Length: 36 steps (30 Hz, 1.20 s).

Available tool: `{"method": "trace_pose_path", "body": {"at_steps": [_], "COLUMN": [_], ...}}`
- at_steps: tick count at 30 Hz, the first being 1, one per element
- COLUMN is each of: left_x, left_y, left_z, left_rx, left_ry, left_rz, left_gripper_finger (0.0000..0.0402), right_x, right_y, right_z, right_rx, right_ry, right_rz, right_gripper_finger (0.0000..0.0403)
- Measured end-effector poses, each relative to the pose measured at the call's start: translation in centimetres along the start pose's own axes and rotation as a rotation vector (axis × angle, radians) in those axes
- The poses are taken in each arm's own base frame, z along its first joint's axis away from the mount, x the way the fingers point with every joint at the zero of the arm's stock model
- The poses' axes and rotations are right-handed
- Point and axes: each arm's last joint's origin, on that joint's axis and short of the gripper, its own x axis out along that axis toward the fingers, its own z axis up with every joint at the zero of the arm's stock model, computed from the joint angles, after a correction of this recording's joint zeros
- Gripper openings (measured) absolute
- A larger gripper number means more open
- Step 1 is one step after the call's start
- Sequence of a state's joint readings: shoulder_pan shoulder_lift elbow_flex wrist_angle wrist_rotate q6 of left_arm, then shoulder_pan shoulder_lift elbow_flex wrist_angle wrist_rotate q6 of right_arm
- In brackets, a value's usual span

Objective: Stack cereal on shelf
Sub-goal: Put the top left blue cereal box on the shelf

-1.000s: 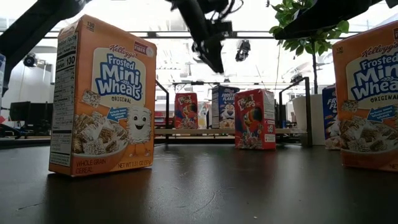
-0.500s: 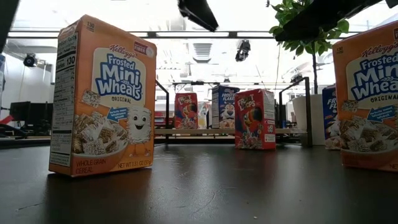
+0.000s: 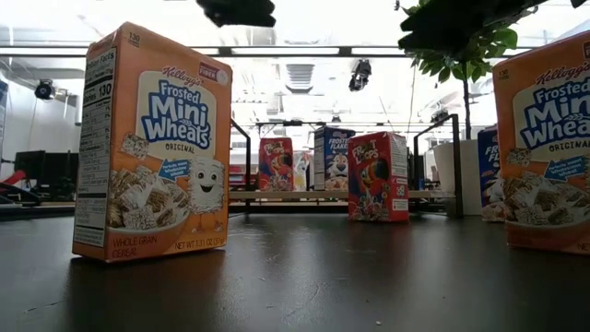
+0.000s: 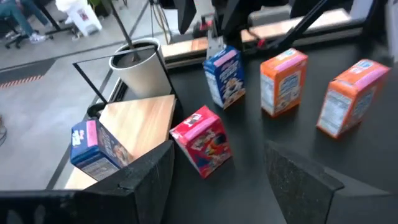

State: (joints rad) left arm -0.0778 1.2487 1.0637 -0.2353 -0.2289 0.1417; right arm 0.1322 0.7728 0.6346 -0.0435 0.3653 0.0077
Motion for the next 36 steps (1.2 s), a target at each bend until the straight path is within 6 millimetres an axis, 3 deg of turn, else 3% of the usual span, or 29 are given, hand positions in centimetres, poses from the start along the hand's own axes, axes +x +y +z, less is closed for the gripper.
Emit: {"method": "trace_pose_path", "body": {"at_steps": [6, 14, 20, 27, 36], "left_x": [-1.1, -2.2, -3.1, -3.4, -3.4], "left_y": [-0.4, -0.5, -0.3, -0.2, -0.2], "left_z": [-3.3, -6.1, -6.5, -6.6, -6.5], "left_rx": [-0.025, -0.035, -0.029, -0.029, -0.021], "left_ry": [-0.097, -0.156, -0.148, -0.147, -0.149], "left_rz": [0.006, 0.016, 0.041, 0.041, 0.041], "left_gripper_finger": [0.023, 0.023, 0.023, 0.023, 0.023], "right_x": [2.9, 6.4, 8.4, 11.0, 14.9], "right_y": [1.1, 2.4, 3.1, 3.1, -0.8], "right_z": [0.0, 4.3, 7.4, 9.2, 8.1], "right_rx": [-0.111, -0.177, -0.24, -0.357, -0.398], "right_ry": [0.002, 0.097, 0.229, 0.341, 0.531], "right_rz": [0.005, -0.028, -0.044, -0.136, -0.231], "right_gripper_finger": [0.0198, 0.0094, 0.0018, 0.0011, 0.0009]}}
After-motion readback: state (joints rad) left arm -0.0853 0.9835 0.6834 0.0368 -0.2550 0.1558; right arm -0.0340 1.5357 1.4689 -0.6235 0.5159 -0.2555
